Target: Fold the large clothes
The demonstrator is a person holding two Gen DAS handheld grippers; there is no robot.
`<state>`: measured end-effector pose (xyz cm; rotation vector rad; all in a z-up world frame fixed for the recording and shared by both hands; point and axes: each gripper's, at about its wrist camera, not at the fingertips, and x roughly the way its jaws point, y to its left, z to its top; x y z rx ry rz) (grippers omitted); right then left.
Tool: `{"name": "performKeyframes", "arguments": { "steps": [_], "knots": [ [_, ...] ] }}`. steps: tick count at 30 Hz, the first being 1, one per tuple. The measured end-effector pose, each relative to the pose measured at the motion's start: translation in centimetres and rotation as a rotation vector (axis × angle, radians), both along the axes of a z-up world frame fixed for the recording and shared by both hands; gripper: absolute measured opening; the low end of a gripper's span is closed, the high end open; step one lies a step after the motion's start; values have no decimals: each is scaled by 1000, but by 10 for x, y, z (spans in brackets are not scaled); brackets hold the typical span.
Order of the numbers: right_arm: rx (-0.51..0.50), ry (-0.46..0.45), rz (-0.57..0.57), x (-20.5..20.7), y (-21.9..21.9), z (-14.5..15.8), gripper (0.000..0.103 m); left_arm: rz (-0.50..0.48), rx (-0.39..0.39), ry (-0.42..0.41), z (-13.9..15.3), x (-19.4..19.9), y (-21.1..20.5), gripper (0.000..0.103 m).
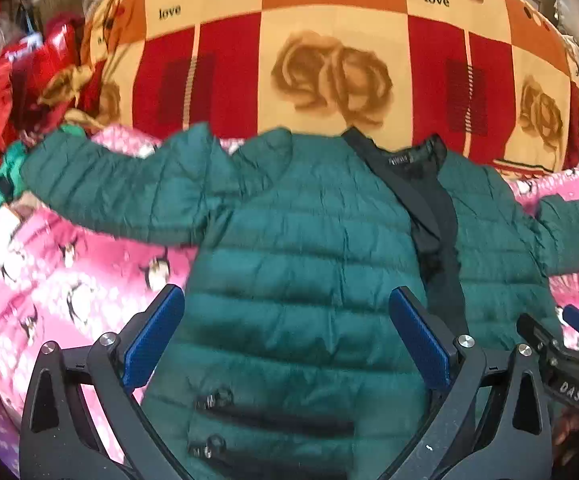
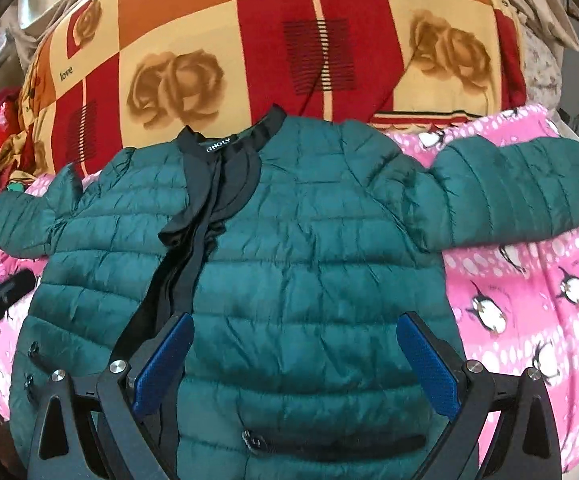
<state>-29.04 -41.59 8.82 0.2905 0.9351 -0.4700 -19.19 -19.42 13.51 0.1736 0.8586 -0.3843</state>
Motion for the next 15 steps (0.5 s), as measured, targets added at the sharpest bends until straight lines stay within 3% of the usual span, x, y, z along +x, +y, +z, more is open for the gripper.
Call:
{"name": "performKeyframes", "arguments": {
  "steps": [9,15],
  "knots": [
    [-3,3,10,3,1,-22,101,6,36,23,-39,-1,-14,103],
    [-12,11,-20,-4,-4,-31,101,12,45,-4,-48,-8,-14,103]
  ]
}}
